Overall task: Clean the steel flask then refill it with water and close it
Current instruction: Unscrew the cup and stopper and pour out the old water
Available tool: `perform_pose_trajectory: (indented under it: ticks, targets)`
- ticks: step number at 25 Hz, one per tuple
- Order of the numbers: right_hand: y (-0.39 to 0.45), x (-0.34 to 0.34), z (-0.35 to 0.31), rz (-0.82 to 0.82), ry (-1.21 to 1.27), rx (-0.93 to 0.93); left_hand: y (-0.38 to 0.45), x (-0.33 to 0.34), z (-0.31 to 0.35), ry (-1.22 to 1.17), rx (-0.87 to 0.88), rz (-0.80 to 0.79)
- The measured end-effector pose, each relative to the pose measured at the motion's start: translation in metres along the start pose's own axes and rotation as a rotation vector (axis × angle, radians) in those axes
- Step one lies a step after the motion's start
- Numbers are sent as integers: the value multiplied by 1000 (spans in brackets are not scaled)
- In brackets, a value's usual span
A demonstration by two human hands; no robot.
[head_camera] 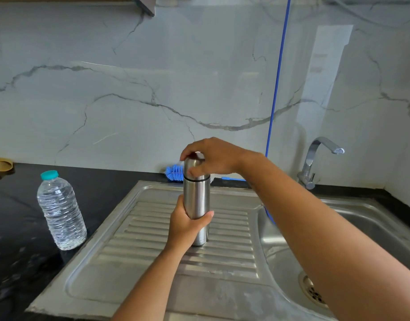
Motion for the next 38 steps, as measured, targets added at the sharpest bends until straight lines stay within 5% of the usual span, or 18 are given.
perform_pose_trajectory:
  ticks: [7, 12, 17, 21, 26, 38]
  targets:
    - [4, 6, 0, 71, -261, 158, 0, -1, 0, -26, -9, -6]
    - [3, -5, -7, -134, -91, 42, 0, -1, 0, -22, -13, -5]
    - [6, 9, -10, 30, -263, 136, -1, -1, -1, -26, -13, -2]
    - [4, -2, -12, -133, -92, 94, -1, -1, 0, -25, -18, -4]
    - [7, 3, -12, 7, -260, 166, 1, -1, -2, -7, -19, -11]
    - [14, -5, -15, -140, -189, 94, 0, -2, 0, -11, -27, -13]
Point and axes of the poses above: each hand's wrist, its own y-axis towards the middle knuckle, its own x-axis out of the palm, z = x × y, the point moved 2 cm from there along y, towards the middle knuckle, and after that the axes turned 13 degrees about z, right-handed, at the moved point
